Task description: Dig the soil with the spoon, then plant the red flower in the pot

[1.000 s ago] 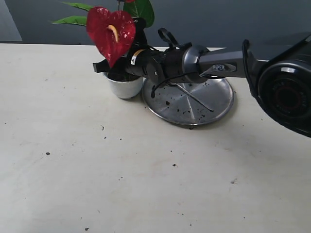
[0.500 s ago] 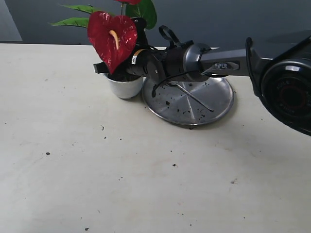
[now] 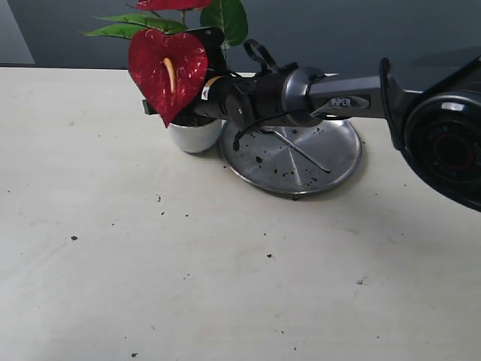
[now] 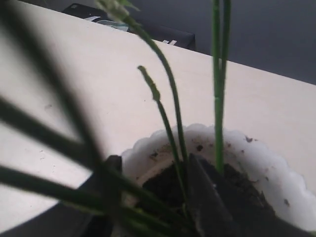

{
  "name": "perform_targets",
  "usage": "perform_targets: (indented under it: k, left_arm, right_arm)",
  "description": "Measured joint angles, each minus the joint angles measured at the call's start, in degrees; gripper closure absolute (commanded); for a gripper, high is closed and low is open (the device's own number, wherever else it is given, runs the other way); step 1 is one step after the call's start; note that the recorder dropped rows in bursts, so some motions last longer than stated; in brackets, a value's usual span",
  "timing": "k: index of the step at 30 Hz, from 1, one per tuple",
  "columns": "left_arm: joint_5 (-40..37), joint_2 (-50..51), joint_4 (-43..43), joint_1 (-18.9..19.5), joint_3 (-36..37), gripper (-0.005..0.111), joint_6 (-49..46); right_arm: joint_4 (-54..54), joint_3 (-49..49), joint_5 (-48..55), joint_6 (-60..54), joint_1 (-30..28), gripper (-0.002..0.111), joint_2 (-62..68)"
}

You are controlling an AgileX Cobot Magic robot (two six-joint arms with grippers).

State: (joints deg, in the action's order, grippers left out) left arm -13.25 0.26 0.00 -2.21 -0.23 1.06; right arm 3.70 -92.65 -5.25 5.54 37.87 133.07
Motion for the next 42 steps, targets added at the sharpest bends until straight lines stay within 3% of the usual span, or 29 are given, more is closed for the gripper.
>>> perform_targets:
  k: [42]
  left_arm:
    - [0.0,0.0,0.0,0.0,0.0,0.106,0.0]
  right_arm:
    - [-6.1,0.9,9.7,-0.1,0.0,0.056,-4.3]
